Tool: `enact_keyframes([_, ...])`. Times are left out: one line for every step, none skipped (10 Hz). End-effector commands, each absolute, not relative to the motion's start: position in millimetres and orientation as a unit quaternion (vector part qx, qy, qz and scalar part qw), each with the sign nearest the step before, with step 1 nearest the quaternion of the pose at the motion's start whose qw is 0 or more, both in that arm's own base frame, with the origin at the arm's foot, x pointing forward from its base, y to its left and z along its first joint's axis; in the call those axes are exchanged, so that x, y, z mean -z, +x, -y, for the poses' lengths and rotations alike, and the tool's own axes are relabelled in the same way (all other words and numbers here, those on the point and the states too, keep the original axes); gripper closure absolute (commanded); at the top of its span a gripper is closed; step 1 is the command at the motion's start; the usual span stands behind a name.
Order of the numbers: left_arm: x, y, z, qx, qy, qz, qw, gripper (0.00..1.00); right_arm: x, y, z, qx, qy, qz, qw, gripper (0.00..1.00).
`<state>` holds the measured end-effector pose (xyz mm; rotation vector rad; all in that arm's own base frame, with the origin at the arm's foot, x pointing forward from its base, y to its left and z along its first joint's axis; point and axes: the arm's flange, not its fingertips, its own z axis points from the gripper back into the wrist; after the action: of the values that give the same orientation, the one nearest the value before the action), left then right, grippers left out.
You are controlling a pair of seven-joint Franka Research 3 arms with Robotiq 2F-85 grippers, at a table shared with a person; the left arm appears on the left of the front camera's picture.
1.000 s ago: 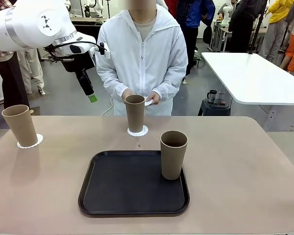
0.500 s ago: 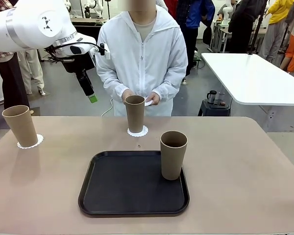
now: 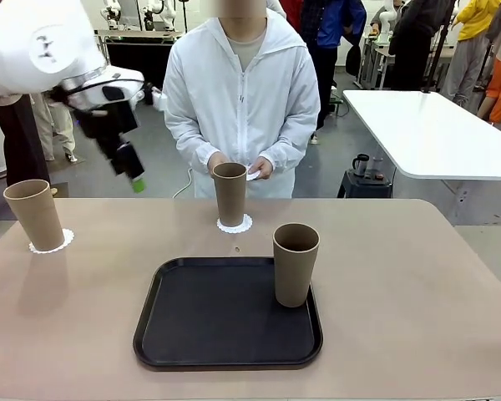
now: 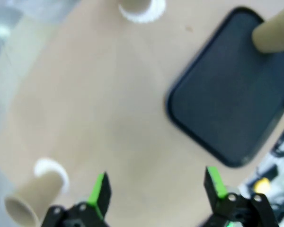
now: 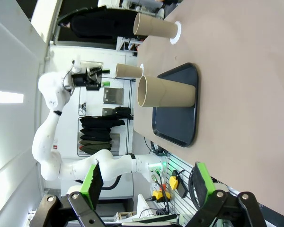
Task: Place coasters on the table and set cups on them.
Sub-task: Take one Reusable plastic cup from the Flat Tray and place it on a coaster set by the human.
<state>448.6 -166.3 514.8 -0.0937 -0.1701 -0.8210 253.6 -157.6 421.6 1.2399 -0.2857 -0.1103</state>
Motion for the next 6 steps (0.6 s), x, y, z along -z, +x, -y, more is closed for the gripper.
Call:
enact_keyframes([-524,387,148,0.362,-0.044,0.050,0.930,0.00,-423,254,158,0.050,0.584,0.136,0.799,0.00])
enact_keyframes([-518,368,135,0.334,-0.040,0.061,0.940,0.00,-423,254,158,0.050,0.584,0.136,0.799,0.00])
enact_keyframes([-523,370,122,0.325,-0.049,0.083,0.941,0.00,-423,254,158,0.050,0.584,0.136,0.799,0.00])
enact_keyframes([-514,388,142,0.353,-0.044,0.052,0.933,0.00,-423,254,158,0.050,0.584,0.136,0.799,0.00])
enact_keyframes([-518,371,129,0.340,-0.045,0.059,0.937,0.00,-423,254,158,0.050,0.584,0.136,0.799,0.00])
enact_keyframes([-528,387,105,0.330,-0.146,0.080,0.929,0.00,-423,254,158,0.050,0.584,0.136,0.799,0.00])
